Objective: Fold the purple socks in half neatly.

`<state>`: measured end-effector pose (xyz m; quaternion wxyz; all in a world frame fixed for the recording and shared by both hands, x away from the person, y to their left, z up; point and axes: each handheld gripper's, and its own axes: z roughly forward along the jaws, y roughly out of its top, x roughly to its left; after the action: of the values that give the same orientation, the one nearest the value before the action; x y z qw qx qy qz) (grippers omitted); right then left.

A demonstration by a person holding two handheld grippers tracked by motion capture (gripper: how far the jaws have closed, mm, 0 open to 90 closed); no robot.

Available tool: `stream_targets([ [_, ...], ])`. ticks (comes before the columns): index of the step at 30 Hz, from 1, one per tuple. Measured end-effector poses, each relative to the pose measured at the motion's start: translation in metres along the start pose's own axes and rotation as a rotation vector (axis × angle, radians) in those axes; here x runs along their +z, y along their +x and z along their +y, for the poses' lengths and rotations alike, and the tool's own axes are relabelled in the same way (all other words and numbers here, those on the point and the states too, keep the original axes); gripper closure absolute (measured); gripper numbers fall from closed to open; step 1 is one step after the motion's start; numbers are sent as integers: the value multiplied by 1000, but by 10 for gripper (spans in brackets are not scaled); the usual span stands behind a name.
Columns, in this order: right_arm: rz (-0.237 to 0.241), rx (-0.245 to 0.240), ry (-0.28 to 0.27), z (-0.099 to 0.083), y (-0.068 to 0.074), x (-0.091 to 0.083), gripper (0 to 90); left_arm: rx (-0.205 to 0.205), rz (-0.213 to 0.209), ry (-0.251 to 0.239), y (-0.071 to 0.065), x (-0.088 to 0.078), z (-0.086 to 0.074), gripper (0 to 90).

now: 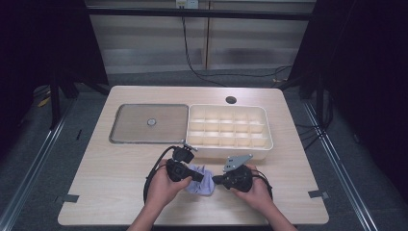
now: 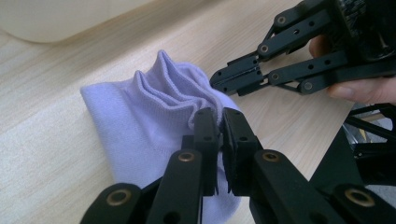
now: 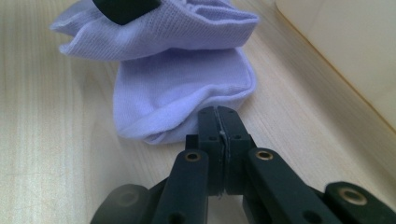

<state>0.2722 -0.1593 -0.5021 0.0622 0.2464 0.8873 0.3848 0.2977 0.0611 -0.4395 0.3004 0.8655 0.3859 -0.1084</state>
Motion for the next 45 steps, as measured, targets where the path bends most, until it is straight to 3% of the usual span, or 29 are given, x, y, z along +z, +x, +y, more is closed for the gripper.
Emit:
stream_targets([
  [38, 10, -6, -4, 0, 2, 1, 887, 29, 30, 37, -5, 20, -1, 848],
  [45, 12, -3, -5, 0, 2, 1, 885, 26, 13, 34, -3, 25, -4, 828],
])
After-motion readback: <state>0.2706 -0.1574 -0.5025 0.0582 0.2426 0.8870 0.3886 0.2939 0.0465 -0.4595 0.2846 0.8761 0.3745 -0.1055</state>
